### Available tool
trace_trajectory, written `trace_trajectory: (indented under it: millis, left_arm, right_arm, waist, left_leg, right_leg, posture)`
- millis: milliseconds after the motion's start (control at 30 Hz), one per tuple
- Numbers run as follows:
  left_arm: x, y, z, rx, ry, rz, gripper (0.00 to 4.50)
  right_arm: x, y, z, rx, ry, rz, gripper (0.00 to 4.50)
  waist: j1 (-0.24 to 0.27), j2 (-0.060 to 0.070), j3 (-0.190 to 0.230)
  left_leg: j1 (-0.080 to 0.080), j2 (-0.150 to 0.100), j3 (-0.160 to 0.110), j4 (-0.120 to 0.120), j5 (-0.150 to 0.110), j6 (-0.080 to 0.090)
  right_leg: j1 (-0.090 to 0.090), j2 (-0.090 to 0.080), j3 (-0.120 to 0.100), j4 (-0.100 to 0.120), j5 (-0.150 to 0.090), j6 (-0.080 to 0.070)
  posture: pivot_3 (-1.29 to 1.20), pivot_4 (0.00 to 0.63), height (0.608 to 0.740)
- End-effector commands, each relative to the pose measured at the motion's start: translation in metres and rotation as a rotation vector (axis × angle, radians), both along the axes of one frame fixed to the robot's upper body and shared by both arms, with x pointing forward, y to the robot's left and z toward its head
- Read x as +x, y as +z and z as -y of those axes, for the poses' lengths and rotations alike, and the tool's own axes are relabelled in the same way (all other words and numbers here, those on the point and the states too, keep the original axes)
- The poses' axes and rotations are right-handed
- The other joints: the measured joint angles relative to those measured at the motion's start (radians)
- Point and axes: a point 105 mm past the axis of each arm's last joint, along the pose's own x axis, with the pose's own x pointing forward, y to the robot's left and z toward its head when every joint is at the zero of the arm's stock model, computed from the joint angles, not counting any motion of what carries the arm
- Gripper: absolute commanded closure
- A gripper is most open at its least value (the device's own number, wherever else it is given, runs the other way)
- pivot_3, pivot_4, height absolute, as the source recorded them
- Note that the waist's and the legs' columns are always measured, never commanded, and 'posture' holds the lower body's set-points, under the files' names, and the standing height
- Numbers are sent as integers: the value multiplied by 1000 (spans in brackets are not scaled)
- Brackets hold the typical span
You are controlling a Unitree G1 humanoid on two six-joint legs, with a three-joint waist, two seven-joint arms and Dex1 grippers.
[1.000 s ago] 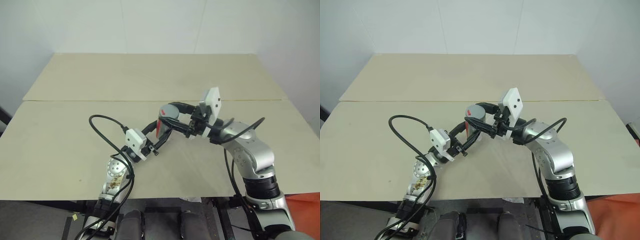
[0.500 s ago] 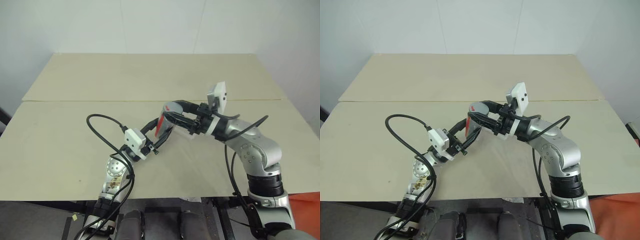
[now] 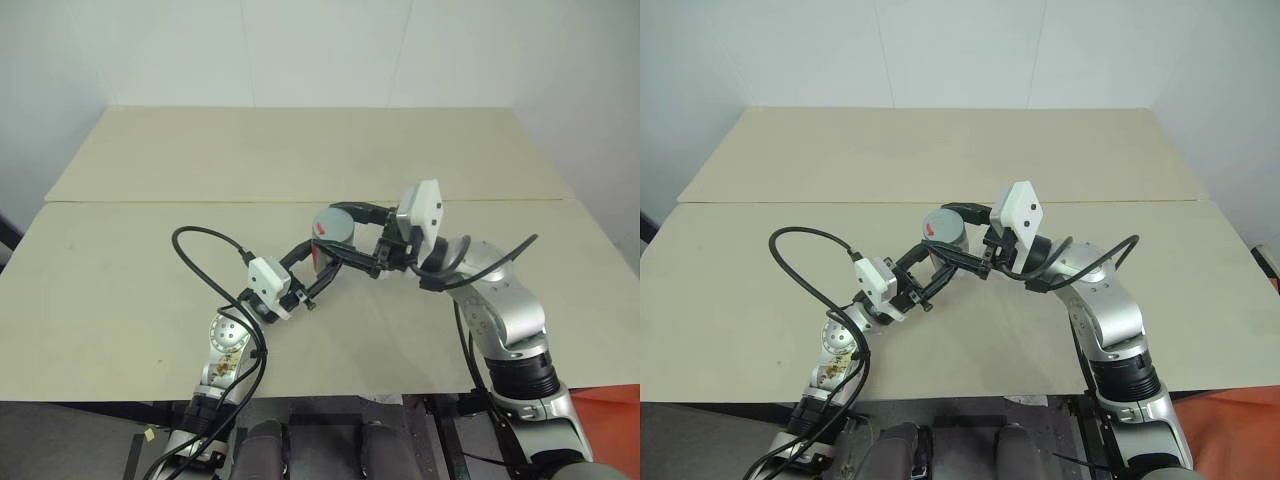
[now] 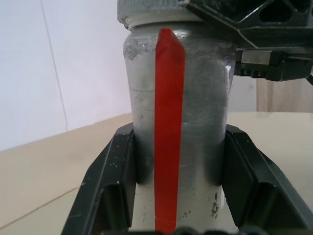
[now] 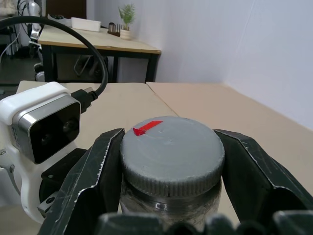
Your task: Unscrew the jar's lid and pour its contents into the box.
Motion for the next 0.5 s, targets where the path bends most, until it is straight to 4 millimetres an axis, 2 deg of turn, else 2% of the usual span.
trace_trajectory:
  millis: [33, 500]
  left_arm:
    - [-1, -4, 3, 16, -10, -8, 2454]
    - [0, 2, 3, 4, -6, 9, 2454]
  right_arm:
    - [-8, 27, 1, 84, 50, 26, 1717]
    - [-9, 17, -2, 69, 58, -10, 1717]
  waist:
    - [0, 0, 0]
    - [0, 0, 0]
  left_leg:
    - [0, 0, 0, 0, 0, 0]
    - [0, 0, 0, 0, 0, 0]
  right_leg:
    - [0, 0, 0, 0, 0, 0]
    - [0, 0, 0, 0, 0, 0]
  posture:
    - [0, 150, 740]
    - [0, 150, 740]
